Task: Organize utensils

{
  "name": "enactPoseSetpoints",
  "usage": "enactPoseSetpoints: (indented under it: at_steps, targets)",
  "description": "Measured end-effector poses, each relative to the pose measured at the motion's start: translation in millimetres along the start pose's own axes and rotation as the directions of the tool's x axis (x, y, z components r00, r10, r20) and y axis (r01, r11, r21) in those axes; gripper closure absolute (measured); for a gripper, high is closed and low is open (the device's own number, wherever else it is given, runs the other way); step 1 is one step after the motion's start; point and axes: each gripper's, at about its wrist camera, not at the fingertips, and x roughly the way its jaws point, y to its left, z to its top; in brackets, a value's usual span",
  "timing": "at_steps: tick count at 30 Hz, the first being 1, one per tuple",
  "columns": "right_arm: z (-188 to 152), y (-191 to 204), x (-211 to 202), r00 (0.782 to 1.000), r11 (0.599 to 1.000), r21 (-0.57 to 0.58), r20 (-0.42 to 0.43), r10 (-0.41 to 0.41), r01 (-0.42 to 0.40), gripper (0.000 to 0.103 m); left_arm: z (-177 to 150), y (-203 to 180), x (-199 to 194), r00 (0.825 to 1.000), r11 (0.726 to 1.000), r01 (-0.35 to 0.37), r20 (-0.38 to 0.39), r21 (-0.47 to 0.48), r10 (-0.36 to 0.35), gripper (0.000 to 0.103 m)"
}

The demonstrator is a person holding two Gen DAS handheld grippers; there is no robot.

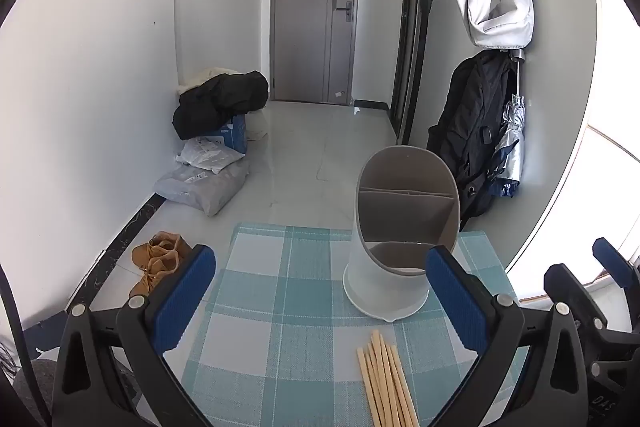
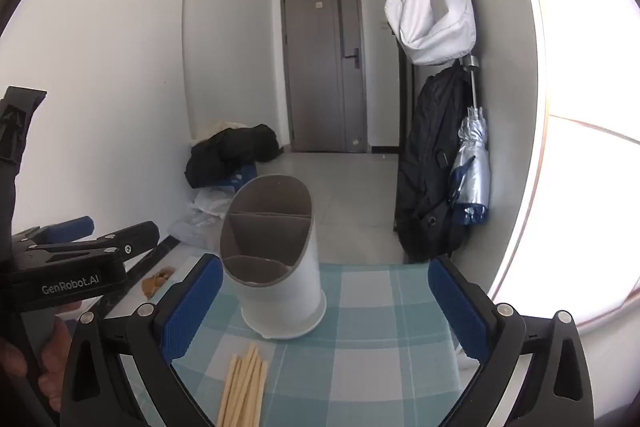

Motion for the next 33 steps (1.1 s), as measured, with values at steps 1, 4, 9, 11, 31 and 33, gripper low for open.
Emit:
enactPoseSetpoints:
  at_steps: [1,4,9,11,31,33]
  targets:
    - [0,0,0,1.0,1.0,-0.002,0.002,0.001,-0.001,0.0,0,0,1,1.0,1.0,0.005,-0.007,0.002,-0.005,0.001]
    - [0,-2,1,1.0,1.0,-0.008,0.007,-0.001,0.001,0.0,0,6,0,1.0,1.0,0.008,-0.011,-0.008,-0.008,0.001]
    - [2,0,-2,1.0,1.0,-0.027,0.011,-0.001,0.002,0.0,-2,3,9,1.0,1.0,-0.009,-0.012,0.003,0.009,0.001]
    - [0,1,-3,1.0,1.0,-0.028,0.013,0.014,-0.013,0.0,-6,6,7,1.0,1.0,-0.011,0.002,-0.003,0.011,0.001]
    - [-5,-1,3,0.998,0.997,-0.041,0.004,-0.062,0.062,0.0,-9,4,5,1.0,1.0,-0.013,0.0,-0.002,0.013,0.001]
    - [-5,-3,3,0.998,0.997,-0.037,0.002,-0.061,0.061,0.0,-10,4,5,1.0,1.0,-0.015,-0.003,-0.001,0.015,0.001]
